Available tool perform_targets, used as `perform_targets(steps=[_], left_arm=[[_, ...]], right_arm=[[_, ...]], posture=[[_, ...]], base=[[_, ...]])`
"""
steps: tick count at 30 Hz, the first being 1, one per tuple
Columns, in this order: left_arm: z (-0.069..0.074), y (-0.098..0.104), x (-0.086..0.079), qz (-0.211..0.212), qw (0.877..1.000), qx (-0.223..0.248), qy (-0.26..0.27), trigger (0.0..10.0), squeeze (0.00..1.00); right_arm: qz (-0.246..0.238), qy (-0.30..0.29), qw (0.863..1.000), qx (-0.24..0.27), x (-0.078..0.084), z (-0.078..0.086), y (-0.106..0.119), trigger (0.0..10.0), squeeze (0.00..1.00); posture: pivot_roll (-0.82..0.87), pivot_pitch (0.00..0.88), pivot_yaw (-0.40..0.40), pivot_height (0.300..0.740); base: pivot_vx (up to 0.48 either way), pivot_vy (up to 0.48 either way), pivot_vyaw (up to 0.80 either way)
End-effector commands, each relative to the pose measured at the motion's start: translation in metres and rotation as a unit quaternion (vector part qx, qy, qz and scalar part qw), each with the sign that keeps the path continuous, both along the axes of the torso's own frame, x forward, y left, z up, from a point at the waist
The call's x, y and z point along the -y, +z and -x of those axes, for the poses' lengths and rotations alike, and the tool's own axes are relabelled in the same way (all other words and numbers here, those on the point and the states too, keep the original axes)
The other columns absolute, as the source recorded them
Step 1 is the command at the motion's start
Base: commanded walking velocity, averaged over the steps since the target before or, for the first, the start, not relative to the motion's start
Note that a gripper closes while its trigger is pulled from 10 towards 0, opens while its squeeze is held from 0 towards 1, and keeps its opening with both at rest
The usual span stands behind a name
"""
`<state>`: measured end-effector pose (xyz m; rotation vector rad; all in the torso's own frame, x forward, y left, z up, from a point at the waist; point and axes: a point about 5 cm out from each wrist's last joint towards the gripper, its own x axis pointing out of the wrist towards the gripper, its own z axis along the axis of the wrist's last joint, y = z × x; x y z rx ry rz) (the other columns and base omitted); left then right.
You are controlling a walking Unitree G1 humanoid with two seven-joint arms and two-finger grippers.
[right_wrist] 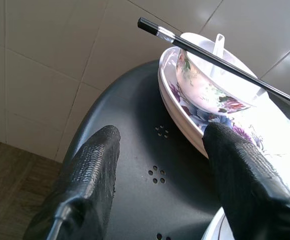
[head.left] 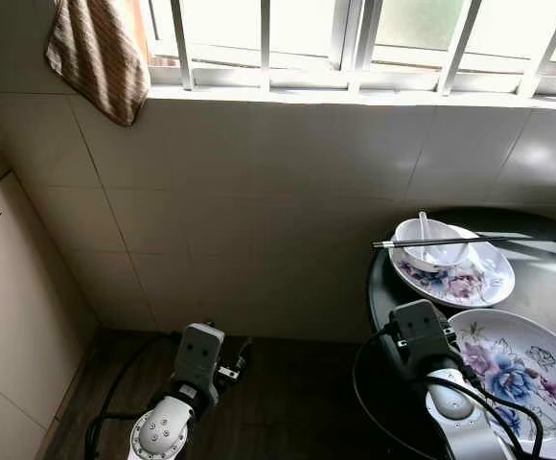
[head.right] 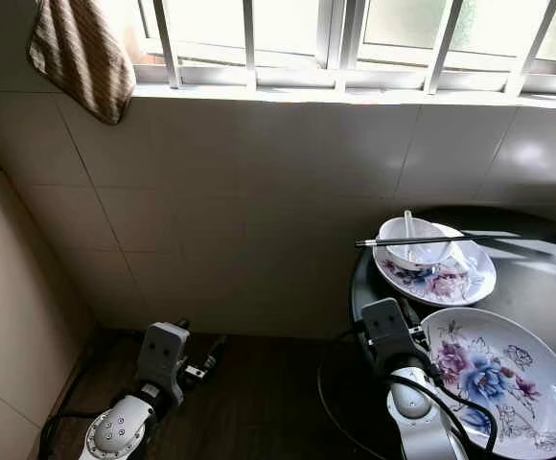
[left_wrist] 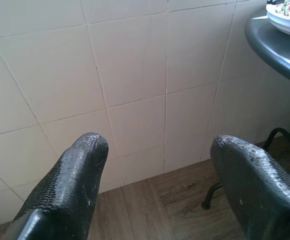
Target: Kitchen organization
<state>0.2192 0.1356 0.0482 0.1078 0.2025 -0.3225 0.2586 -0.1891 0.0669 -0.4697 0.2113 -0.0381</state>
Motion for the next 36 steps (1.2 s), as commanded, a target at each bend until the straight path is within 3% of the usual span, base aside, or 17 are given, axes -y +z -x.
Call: perform_targets(steps=[1,3,15,18,21,33,36], left_arm=[[0.000,0.000,-0.001,0.007,1.000,0.000,0.006,10.0,0.00],[0.001,-0.001,-0.001,0.009,1.000,0.000,0.007,10.0,0.00],[0.003,-0.008,0.000,0.017,1.000,-0.005,0.012,10.0,0.00],[0.005,-0.013,0.002,0.019,1.000,-0.011,0.012,10.0,0.00],[0.006,-0.015,0.002,0.017,1.000,-0.013,0.012,10.0,0.00],[0.011,-0.021,0.004,0.016,1.000,-0.008,0.013,10.0,0.00],[0.007,-0.018,0.002,0.016,1.000,-0.005,0.018,10.0,0.00]], right_arm=[[-0.007,0.006,1.000,0.017,-0.002,-0.002,0.005,10.0,0.00],[-0.013,0.026,0.999,0.044,-0.008,-0.002,0.013,10.0,0.00],[-0.014,0.083,0.991,0.100,-0.022,-0.003,0.024,10.0,0.00],[-0.062,0.128,0.981,0.135,-0.034,-0.003,0.033,10.0,0.00],[-0.067,0.132,0.980,0.133,-0.035,-0.003,0.031,10.0,0.00],[-0.051,0.146,0.982,0.106,-0.035,-0.001,0.016,10.0,0.00],[-0.038,0.141,0.983,0.112,-0.039,-0.004,0.022,10.0,0.00]], posture=[[0.00,0.000,-0.028,0.740],[0.00,0.000,-0.028,0.740],[0.01,0.000,-0.034,0.740],[0.01,0.000,-0.039,0.740],[0.01,0.000,-0.038,0.740],[0.01,0.000,-0.046,0.740],[-0.02,0.000,-0.032,0.740]], base=[[0.000,0.000,0.00],[0.000,0.000,0.00],[0.000,0.000,0.00],[0.000,0.446,0.00],[0.000,0.480,0.00],[0.000,0.000,0.00],[0.000,0.000,0.00]])
